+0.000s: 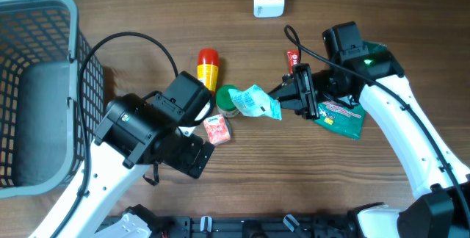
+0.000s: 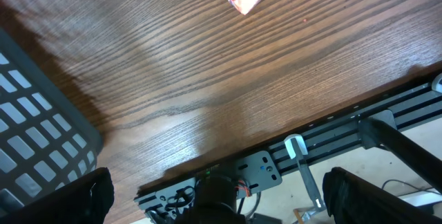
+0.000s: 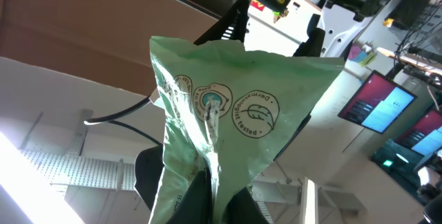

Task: Scan the item barcode
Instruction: 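Lift the wipe pack and carry it toward the scanner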

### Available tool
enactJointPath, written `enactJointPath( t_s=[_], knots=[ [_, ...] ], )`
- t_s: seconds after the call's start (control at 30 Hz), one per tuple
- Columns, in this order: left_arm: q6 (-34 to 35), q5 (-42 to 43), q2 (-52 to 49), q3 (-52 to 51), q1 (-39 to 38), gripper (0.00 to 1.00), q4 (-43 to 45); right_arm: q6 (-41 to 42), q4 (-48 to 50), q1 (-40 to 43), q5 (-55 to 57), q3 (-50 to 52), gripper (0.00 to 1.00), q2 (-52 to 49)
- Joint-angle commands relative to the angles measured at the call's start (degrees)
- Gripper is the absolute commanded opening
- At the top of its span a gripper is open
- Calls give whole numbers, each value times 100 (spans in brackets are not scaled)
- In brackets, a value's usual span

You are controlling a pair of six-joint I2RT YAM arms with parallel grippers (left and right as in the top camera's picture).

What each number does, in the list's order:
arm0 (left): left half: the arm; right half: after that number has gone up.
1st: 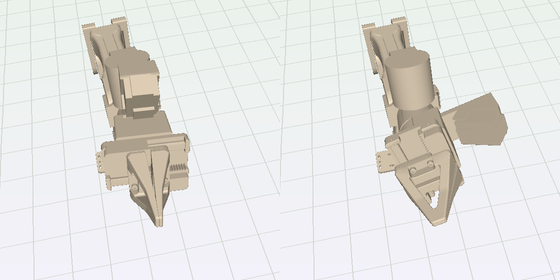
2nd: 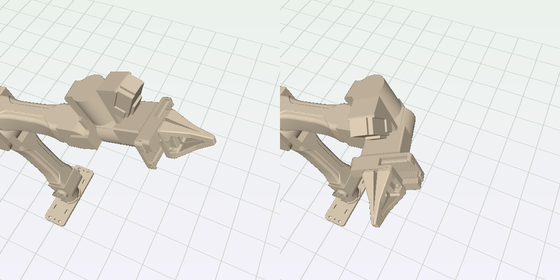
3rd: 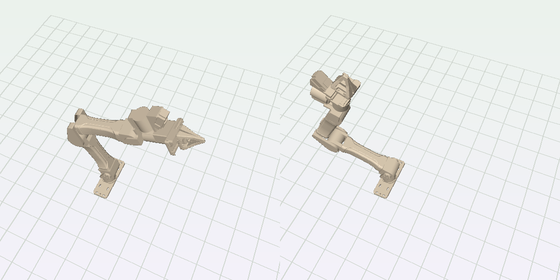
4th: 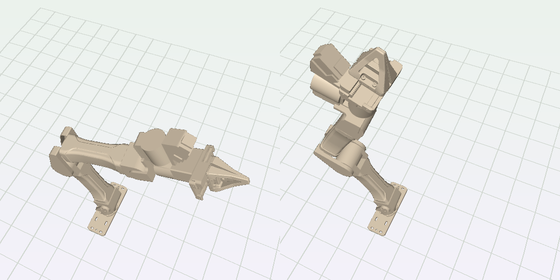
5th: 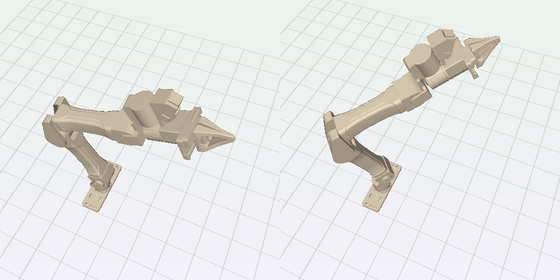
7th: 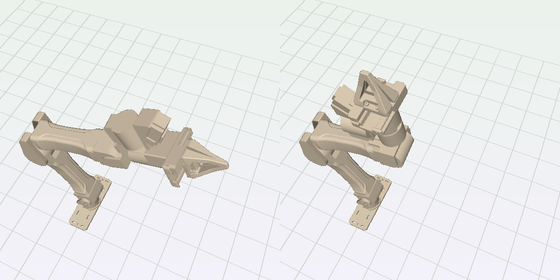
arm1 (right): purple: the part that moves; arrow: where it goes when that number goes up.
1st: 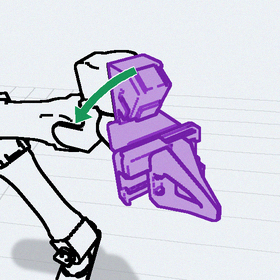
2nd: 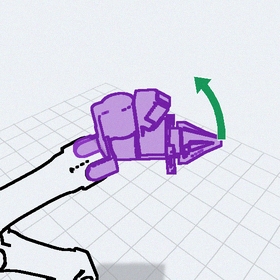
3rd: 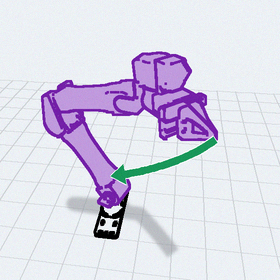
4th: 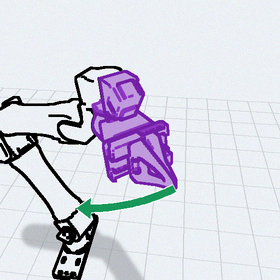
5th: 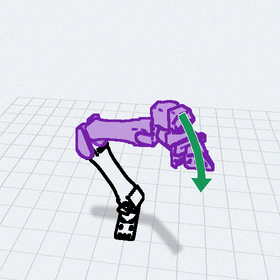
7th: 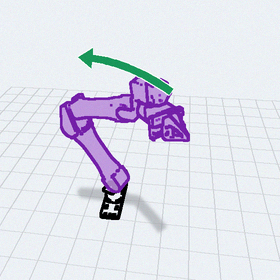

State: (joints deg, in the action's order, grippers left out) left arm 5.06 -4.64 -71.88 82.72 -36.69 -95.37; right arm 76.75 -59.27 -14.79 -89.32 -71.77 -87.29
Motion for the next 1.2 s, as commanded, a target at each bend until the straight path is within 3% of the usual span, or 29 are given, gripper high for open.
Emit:
enactJointPath(
  t_s=[0.0, 1.17],
  knots=[
    [52, 31, 42, 2, 22, 100, -2, -20, 15, 9, -367, -98, 4, 83],
    [52, 31, 42, 2, 22, 100, -2, 144, 267, 59, -367, -98, 4, 83]
  ],
)
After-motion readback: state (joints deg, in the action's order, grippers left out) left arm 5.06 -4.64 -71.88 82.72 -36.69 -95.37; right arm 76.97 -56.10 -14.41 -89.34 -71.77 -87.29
